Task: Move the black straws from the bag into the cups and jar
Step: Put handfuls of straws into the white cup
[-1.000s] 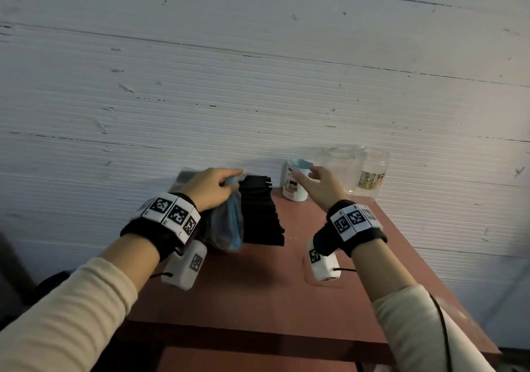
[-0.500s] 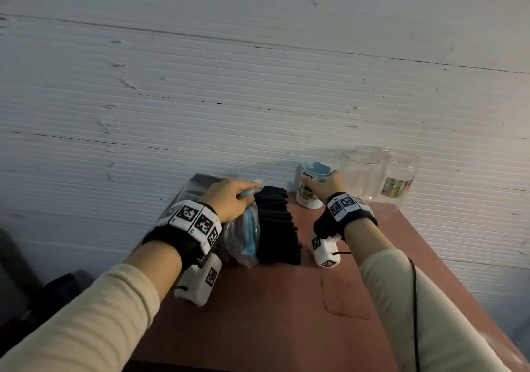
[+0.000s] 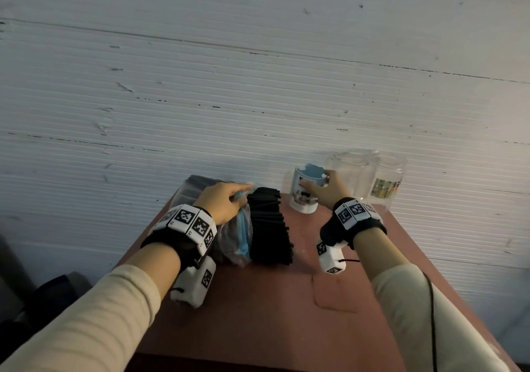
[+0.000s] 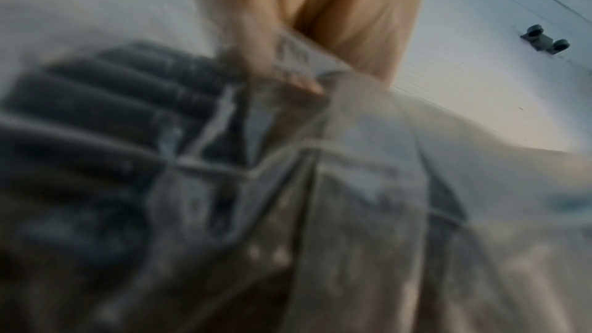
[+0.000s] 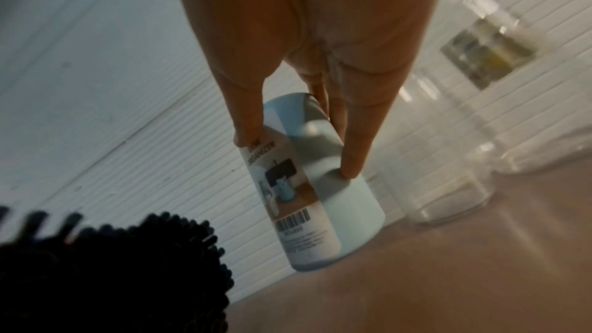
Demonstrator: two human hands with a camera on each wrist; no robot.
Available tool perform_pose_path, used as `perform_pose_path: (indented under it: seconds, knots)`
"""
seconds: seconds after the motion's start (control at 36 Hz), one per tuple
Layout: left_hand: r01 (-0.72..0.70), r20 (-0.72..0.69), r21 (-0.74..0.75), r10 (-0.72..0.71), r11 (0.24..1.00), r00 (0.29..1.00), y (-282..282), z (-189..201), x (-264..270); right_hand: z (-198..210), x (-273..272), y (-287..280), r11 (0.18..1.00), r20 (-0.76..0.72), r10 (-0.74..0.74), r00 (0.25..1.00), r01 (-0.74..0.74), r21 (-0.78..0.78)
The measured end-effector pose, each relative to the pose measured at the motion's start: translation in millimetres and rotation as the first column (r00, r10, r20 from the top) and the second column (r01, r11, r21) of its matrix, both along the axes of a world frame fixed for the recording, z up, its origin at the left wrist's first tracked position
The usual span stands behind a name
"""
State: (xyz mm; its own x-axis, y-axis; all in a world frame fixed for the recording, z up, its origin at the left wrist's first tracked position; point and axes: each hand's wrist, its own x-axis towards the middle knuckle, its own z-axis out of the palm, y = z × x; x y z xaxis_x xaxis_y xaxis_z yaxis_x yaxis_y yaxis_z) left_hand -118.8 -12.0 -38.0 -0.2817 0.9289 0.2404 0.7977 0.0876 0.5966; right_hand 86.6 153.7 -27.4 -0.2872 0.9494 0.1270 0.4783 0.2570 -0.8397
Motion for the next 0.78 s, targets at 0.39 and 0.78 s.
perform_pose_path:
  seconds: [0.39, 0.78]
  knots:
    - [0.020, -0.062, 0.000, -0.020, 1.000, 0.998, -25, 4, 8, 12, 88, -58, 0.998, 0.117, 0.013, 0.993, -0.006, -0.061]
    - [-0.016, -0.082, -0.001, 0.016, 1.000, 0.996, -56, 3, 21, 21, 102, -95, 0.997, 0.376, -0.025, 0.926, 0.049, -0.056]
